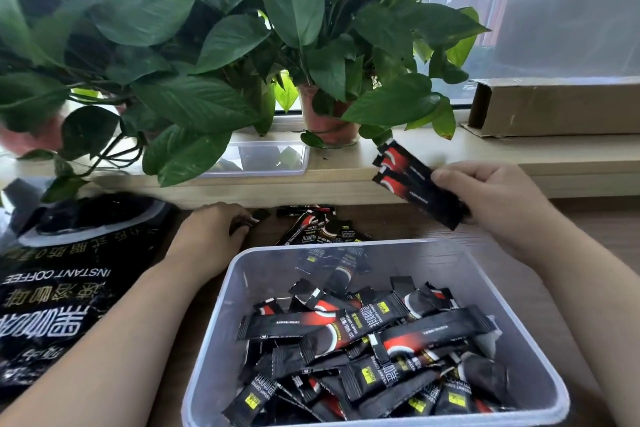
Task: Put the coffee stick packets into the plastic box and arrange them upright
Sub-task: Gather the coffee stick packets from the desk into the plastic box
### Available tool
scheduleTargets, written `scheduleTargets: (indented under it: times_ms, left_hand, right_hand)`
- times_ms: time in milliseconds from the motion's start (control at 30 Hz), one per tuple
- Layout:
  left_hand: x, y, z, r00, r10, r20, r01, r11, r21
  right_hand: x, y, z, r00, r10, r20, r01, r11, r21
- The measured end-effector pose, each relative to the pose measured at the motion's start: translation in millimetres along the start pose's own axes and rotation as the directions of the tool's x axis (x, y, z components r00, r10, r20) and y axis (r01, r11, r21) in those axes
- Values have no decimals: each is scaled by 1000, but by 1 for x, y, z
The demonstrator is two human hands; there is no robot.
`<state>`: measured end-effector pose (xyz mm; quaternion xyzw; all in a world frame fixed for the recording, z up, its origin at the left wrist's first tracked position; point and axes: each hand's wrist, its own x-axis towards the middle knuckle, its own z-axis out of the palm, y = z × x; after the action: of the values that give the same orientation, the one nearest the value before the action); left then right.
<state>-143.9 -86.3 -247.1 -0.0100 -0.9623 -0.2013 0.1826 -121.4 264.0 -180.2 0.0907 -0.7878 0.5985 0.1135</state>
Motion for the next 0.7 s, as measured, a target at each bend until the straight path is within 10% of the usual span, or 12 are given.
scheduleTargets:
  times_ms: [100, 300, 467, 700]
  left_hand:
    - [-1, 3, -1, 999, -52, 7, 53, 990, -131]
    - [-9, 15, -11, 994, -89, -67, 70, 969, -237]
    - [-20, 47, -53, 972, -40, -230, -55, 919, -391]
    - [-59, 92, -91, 941, 338, -6, -207, 560, -802]
  right_hand:
    - [-13, -20, -7, 966, -11, 258, -27, 989, 142]
    - [-26, -34, -11, 795, -92, 600, 204, 971, -122]
    - [-23, -24, 1, 913, -225, 339, 285, 949, -137]
    - [-5, 4, 13, 989, -145, -14, 143, 984, -102]
